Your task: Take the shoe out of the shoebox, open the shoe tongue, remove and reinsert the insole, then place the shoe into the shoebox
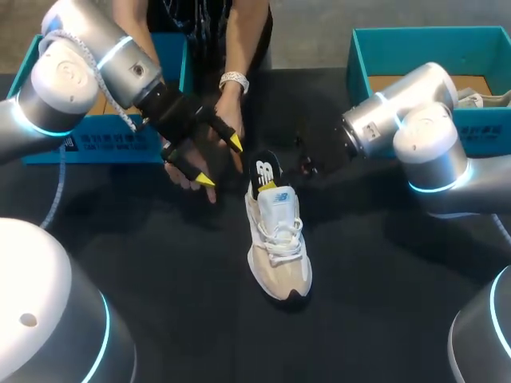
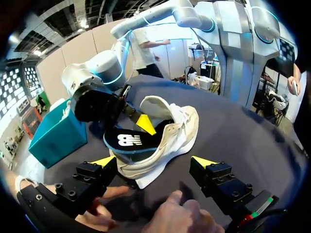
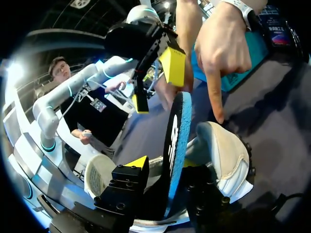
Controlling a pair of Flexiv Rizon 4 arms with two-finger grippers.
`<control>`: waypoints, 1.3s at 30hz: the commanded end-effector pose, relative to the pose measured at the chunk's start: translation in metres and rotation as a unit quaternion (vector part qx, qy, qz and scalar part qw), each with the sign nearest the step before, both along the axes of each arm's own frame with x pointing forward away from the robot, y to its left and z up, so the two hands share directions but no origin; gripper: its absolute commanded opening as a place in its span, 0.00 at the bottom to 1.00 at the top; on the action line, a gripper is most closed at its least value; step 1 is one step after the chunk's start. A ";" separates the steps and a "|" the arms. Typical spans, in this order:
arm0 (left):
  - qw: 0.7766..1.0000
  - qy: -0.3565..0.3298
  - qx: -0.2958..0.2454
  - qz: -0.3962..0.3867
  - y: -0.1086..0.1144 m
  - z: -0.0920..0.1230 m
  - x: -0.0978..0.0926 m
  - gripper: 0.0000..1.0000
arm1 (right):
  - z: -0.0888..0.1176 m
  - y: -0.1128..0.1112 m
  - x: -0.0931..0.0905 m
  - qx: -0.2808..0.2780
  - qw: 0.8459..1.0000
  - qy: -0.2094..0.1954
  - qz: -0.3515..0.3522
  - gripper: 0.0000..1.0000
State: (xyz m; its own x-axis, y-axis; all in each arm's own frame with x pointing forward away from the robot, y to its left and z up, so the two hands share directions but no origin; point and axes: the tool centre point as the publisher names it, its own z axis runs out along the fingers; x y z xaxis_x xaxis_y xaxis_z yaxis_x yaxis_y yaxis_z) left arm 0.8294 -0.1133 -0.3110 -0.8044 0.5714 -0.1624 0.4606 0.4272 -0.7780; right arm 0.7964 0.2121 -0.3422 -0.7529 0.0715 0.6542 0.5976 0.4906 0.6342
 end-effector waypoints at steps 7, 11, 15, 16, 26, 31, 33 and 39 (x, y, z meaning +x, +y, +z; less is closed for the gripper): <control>1.000 -0.008 -0.026 -0.002 0.003 -0.023 -0.007 1.00 | 0.001 0.001 0.003 -0.004 1.000 -0.005 0.002 0.32; 1.000 -0.011 -0.028 -0.001 0.003 -0.024 -0.007 1.00 | 0.002 0.000 0.006 -0.005 1.000 -0.007 0.006 0.31; 0.999 -0.017 -0.027 -0.012 0.001 -0.028 -0.007 1.00 | 0.001 -0.001 0.009 -0.007 1.000 -0.007 0.009 0.24; 0.999 -0.018 -0.027 -0.013 0.001 -0.029 -0.007 1.00 | 0.001 -0.001 0.009 -0.008 1.000 -0.006 0.010 0.22; 1.000 -0.018 -0.013 -0.021 -0.001 -0.037 -0.002 1.00 | -0.008 -0.005 0.007 -0.012 1.000 0.005 0.013 0.01; 0.999 -0.016 -0.006 -0.027 0.000 -0.043 0.001 1.00 | -0.015 -0.003 0.002 -0.019 0.999 0.020 0.020 0.00; 0.999 -0.015 -0.006 -0.029 0.001 -0.044 0.002 1.00 | -0.015 -0.003 0.000 -0.020 0.999 0.023 0.021 0.00; 0.999 -0.013 -0.005 -0.033 0.000 -0.045 0.002 1.00 | -0.018 -0.003 -0.006 -0.024 0.999 0.033 0.022 0.00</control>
State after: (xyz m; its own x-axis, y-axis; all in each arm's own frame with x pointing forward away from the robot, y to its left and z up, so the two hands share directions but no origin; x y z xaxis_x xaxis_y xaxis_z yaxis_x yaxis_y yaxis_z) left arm 0.8289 -0.1119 -0.3542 -0.7631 0.6173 -0.1913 0.5081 0.3901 -0.7679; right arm 0.7906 0.2069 -0.3586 -0.7136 0.0686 0.6972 0.6136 0.5414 0.5748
